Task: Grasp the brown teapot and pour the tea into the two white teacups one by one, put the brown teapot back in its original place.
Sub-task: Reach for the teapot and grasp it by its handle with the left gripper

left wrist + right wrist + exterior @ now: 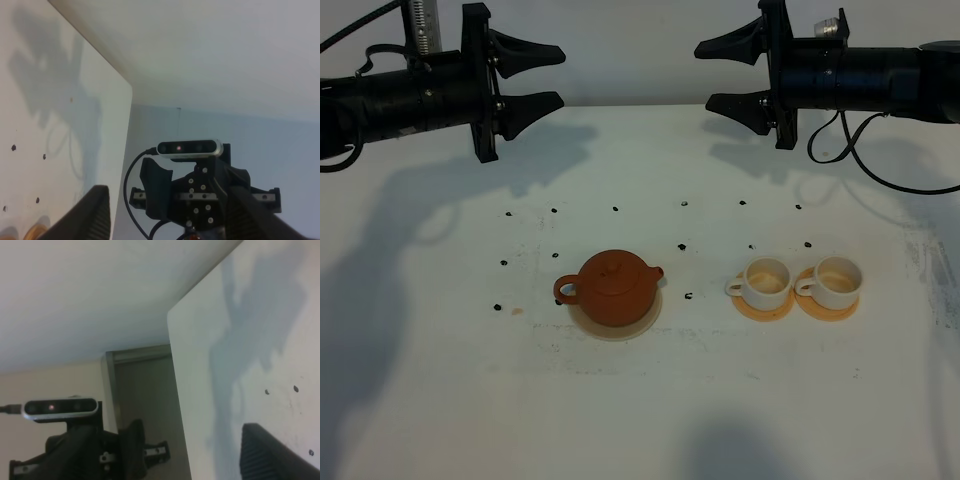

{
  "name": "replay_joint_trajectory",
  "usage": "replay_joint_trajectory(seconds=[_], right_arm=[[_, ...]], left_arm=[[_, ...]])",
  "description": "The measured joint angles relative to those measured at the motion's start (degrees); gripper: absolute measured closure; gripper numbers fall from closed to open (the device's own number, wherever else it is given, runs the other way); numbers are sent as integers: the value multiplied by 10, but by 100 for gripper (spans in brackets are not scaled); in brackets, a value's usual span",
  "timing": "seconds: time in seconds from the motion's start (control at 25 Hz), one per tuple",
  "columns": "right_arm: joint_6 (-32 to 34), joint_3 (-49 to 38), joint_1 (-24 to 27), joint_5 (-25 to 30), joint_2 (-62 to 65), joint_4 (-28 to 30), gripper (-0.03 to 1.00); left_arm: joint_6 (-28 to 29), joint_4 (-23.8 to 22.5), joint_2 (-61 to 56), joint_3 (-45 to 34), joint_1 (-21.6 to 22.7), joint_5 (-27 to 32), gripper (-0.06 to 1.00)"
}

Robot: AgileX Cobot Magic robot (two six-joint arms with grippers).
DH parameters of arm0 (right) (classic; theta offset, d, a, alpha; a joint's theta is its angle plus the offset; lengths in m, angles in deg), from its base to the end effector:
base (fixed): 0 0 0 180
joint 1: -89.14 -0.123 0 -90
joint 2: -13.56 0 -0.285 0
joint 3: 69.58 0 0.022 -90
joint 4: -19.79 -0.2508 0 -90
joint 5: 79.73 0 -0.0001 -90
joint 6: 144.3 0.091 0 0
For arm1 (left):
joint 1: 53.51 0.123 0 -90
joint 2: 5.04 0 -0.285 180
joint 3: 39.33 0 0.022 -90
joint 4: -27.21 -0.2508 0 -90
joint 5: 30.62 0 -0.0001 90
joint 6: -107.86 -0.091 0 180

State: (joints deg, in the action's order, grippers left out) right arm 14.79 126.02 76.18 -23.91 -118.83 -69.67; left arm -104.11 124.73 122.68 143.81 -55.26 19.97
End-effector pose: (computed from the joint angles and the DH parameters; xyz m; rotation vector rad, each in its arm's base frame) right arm 0.4423 0.1791 0.2165 0.4021 2.3290 1.7919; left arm 0.4437 -0.0834 0.1990 -0.6826 2.1480 -1.6150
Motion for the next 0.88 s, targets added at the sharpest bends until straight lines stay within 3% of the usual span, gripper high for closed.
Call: replay_joint_trajectory(seconds=[0.44,0.56,0.88], right_arm=[[2,0,0,1,0,0,39],[-23,0,0,1,0,0,39],[-123,0,0,5,1,-1,40]], left_arm=[[0,0,0,0,0,0,45],[-6,0,0,0,0,-1,45],[-163,13,-8,2,0,3,45]])
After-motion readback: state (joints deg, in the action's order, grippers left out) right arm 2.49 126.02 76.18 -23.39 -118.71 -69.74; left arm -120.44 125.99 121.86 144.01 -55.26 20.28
